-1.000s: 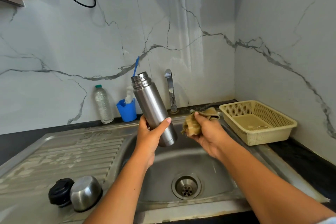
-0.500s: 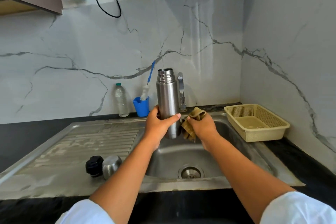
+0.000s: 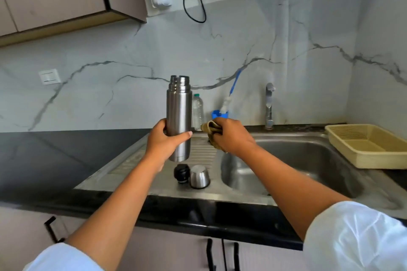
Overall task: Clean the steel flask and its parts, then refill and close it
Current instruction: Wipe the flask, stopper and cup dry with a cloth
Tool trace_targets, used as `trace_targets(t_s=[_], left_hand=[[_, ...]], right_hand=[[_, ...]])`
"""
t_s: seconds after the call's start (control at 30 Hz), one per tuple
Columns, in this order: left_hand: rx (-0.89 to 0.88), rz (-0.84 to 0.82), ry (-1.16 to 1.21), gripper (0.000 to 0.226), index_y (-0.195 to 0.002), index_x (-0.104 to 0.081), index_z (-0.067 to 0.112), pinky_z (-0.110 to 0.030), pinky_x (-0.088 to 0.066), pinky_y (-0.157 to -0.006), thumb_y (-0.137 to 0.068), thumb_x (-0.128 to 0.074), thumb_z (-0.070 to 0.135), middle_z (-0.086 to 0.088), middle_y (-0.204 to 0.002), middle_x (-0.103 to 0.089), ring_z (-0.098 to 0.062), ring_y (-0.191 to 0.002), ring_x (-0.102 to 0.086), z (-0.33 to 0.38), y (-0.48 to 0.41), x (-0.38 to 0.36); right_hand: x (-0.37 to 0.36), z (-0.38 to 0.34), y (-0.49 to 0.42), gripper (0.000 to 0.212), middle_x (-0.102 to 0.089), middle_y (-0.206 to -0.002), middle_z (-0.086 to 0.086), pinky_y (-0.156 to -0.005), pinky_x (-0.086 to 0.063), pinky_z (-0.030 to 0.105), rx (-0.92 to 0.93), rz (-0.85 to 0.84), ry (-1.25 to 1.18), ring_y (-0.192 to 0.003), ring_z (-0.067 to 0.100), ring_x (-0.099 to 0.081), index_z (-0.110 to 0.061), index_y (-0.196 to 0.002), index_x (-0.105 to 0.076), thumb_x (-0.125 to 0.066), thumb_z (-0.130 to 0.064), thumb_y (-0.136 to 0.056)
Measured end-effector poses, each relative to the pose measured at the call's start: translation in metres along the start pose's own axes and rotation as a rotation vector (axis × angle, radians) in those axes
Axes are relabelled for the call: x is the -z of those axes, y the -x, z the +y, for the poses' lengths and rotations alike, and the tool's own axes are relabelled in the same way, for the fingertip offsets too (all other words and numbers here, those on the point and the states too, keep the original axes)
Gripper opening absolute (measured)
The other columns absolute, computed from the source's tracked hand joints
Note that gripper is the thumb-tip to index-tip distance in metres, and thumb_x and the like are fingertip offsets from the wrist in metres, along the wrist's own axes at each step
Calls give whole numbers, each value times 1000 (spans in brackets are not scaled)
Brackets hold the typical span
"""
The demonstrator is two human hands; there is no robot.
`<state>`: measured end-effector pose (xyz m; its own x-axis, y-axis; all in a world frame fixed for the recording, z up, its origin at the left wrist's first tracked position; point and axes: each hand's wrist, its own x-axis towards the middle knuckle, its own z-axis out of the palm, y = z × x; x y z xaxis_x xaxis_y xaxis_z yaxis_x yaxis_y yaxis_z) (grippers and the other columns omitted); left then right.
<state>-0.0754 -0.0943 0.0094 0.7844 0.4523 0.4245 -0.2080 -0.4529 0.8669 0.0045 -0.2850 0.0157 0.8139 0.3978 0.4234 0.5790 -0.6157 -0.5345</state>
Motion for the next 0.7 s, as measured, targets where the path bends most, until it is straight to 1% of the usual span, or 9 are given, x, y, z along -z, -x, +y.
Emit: trace_targets(t_s=[0.03, 0.13, 0.23, 0.37, 0.43, 0.53, 0.6, 0.7], left_hand=[[15, 8, -16, 56, -120, -57, 31, -22, -48, -73, -75, -91, 27, 16, -105, -64, -1, -94, -62, -8, 3, 12], [64, 54, -15, 58, -123, -55, 31, -26, -49, -76, -76, -90, 25, 17, -105, -62, -1, -94, -61, -36, 12, 38], [116, 81, -2, 58, -124, -55, 31, -29, -50, -81, -78, -89, 23, 17, -105, -62, -2, -93, -61, -62, 20, 57], [179, 121, 30, 60, -126, -56, 28, -36, -52, -88, -77, -90, 24, 8, -112, -65, -12, -98, -64, -89, 20, 68], [200, 133, 60, 60, -125, -54, 30, -38, -52, -89, -77, -90, 25, 7, -115, -65, -15, -101, -64, -97, 17, 69], [214, 154, 87, 59, -123, -51, 32, -36, -50, -88, -77, -90, 27, 7, -117, -64, -17, -105, -63, -102, 12, 66], [207, 161, 78, 60, -122, -51, 32, -36, -50, -87, -77, -90, 28, 7, -118, -64, -18, -105, -63, -106, 9, 64], [203, 163, 60, 60, -121, -51, 31, -36, -50, -88, -76, -91, 29, 7, -117, -64, -18, -105, -63, -110, 6, 59]], right_hand=[[-6, -6, 0, 6, -64, -90, 1, -77, -58, 43, 19, -9, 25, -84, 28, -62, -24, -92, -60, -60, -20, -88], [-23, -15, -1, 13, -66, -92, 0, -75, -59, 43, 46, -32, 70, -83, 24, -64, -25, -101, -63, -63, -22, -88], [-37, -21, -2, 17, -69, -94, 0, -73, -60, 44, 81, -32, 110, -84, 23, -66, -26, -106, -65, -65, -23, -89], [-47, -23, -2, 22, -67, -99, 3, -71, -60, 44, 95, -25, 207, -84, 25, -65, -25, -112, -65, -65, -21, -90], [-51, -22, -1, 24, -66, -100, 1, -71, -60, 43, 89, -33, 235, -85, 25, -65, -26, -114, -65, -64, -20, -91], [-56, -19, 2, 22, -66, -99, -2, -72, -60, 43, 81, -41, 244, -86, 22, -64, -28, -111, -65, -64, -21, -91], [-57, -17, 3, 17, -65, -98, -1, -70, -59, 41, 75, -41, 253, -85, 22, -63, -28, -105, -65, -65, -21, -90], [-58, -13, 5, 13, -66, -96, 1, -69, -60, 44, 62, -45, 263, -82, 23, -63, -25, -99, -64, -65, -19, -88]])
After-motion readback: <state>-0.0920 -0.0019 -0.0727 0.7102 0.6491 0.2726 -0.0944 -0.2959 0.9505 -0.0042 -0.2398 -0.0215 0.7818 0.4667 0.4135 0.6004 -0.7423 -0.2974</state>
